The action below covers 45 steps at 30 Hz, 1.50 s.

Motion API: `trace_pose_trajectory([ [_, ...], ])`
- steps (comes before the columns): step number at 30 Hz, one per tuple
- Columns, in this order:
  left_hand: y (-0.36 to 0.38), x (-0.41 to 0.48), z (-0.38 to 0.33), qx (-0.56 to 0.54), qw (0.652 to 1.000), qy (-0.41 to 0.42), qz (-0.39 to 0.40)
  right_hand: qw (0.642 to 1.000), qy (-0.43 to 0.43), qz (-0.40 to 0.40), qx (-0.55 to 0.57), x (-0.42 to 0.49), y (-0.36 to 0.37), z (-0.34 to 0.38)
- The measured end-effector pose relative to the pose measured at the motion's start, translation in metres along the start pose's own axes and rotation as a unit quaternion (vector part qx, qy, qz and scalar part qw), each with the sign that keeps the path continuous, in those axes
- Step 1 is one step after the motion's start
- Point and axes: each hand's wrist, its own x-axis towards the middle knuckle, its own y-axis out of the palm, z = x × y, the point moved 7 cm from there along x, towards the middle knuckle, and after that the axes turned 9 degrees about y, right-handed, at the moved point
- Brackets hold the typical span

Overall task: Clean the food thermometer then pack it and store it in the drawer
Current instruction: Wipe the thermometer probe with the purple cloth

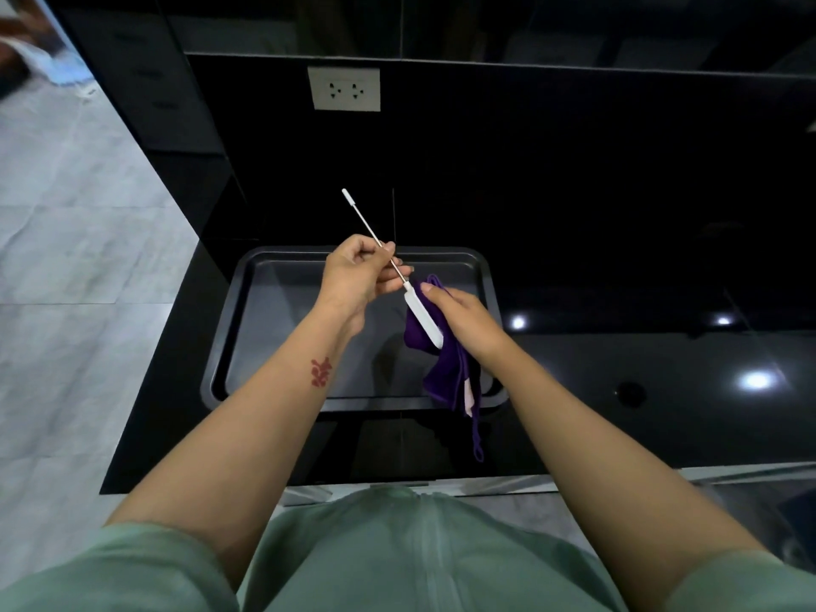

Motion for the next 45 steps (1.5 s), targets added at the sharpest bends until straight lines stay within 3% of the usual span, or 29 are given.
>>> trace_pose_trajectory([
  [7,-0.02,0.006,-0.004,-0.08,0.996,-0.023,-0.04,1.0,0.015,0.005,0.025,-0.001,-0.006,-0.01],
  [13,-0.022,0.01,-0.002,-0.128,0.991,-0.049,0.008,0.998,0.015,0.012,0.058,0.0,-0.005,-0.005],
  [22,-0.007,0.001,0.0,-0.034,0.998,-0.017,0.05,1.0,-0.008,0.012,0.02,-0.001,-0.002,0.006],
  [28,-0.016,0.005,-0.008,0.005,1.0,0.005,-0.022,1.0,-0.016,-0.001,0.011,-0.002,-0.009,-0.001],
  [34,-0.002,-0.005,-0.001,0.038,0.999,-0.008,-0.026,0.999,-0.045,-0.015,-0.015,-0.002,-0.008,0.006],
  [39,-0.016,0.003,-0.006,0.044,0.996,0.0,-0.074,0.998,-0.056,-0.025,-0.024,-0.001,-0.015,-0.002],
  [45,-0.006,-0.003,-0.002,0.076,0.996,0.004,-0.053,0.976,-0.109,-0.083,-0.167,0.003,-0.007,0.008],
])
